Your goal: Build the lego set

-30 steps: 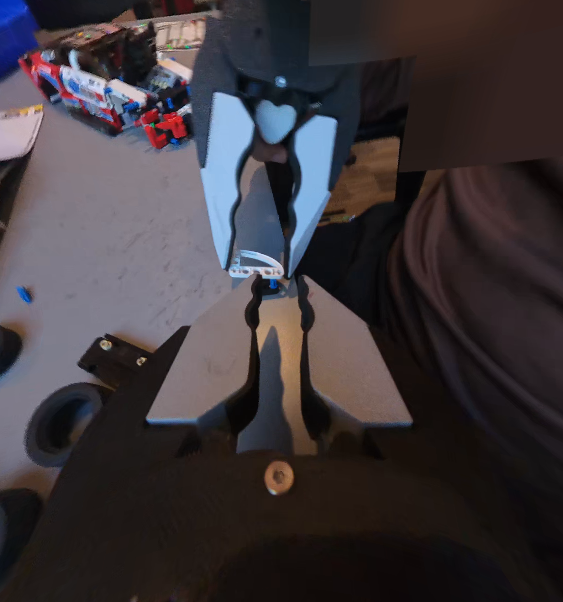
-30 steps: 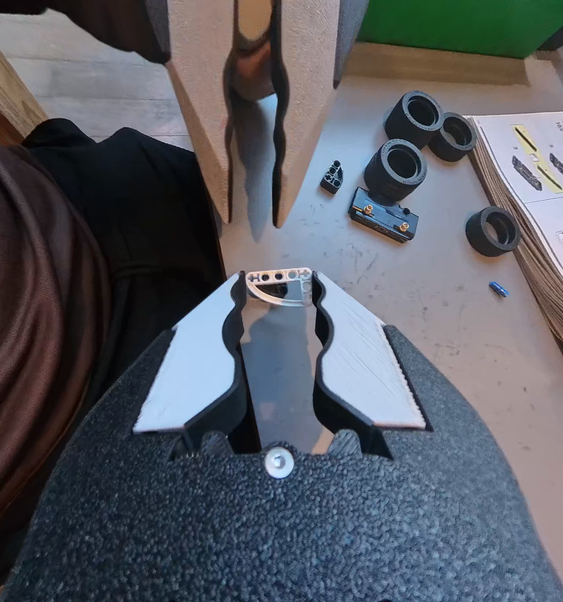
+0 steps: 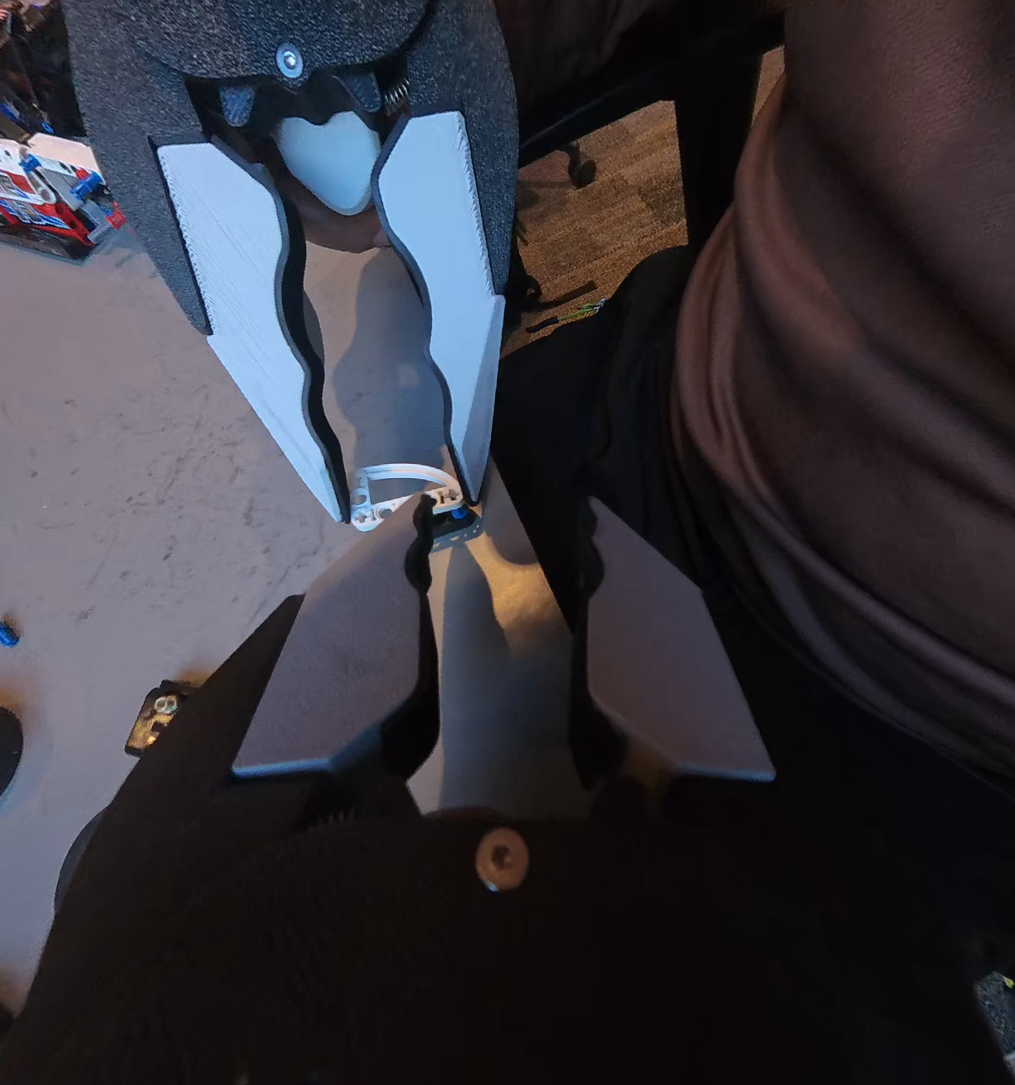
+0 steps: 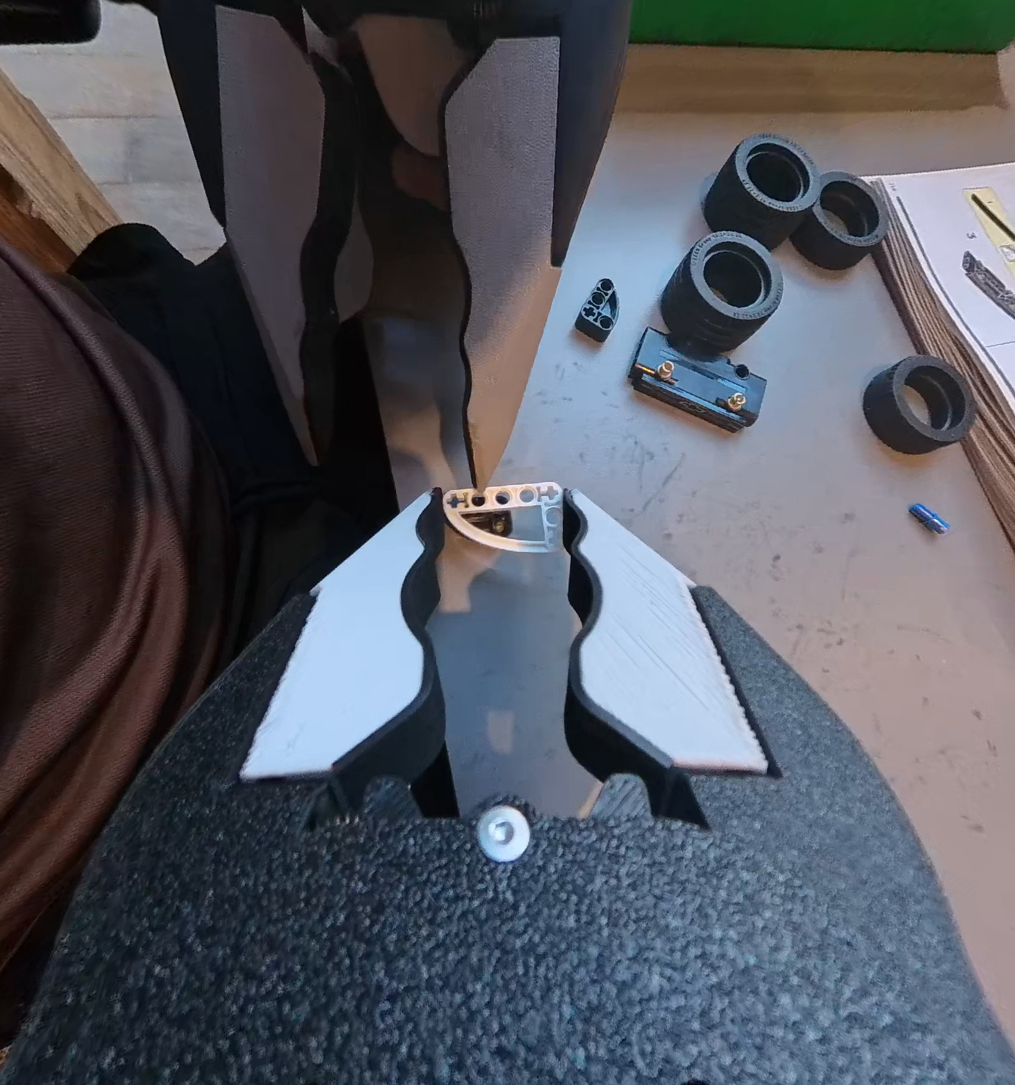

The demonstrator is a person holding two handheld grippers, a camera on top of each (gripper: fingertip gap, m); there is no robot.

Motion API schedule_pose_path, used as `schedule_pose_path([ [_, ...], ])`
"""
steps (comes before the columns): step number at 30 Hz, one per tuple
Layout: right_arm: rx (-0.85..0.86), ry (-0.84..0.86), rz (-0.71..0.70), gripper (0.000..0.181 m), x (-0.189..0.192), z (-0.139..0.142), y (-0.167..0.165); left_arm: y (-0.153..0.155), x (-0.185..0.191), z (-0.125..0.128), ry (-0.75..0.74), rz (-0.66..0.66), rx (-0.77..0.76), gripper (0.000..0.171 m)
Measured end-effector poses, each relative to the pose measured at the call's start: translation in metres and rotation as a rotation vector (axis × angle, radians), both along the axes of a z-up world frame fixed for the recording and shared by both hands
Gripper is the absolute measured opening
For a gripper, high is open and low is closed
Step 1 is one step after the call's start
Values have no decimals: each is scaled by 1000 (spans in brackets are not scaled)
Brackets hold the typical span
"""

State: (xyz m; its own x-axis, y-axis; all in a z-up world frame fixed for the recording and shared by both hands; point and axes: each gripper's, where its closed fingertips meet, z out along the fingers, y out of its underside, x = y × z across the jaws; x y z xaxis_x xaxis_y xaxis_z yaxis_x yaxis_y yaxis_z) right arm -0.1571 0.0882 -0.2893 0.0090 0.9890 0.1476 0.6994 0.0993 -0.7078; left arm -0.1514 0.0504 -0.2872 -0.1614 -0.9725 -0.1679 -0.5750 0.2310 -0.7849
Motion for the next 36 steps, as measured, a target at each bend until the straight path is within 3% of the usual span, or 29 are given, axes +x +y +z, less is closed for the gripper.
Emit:
schedule_pose_path([
  [28, 4, -35, -4, 40, -1, -2, 2, 1, 0, -5, 30, 0, 17, 49],
  [36, -21, -34, 0, 40, -1, -3, 2, 1, 0, -13, 111, -3, 155, 53],
])
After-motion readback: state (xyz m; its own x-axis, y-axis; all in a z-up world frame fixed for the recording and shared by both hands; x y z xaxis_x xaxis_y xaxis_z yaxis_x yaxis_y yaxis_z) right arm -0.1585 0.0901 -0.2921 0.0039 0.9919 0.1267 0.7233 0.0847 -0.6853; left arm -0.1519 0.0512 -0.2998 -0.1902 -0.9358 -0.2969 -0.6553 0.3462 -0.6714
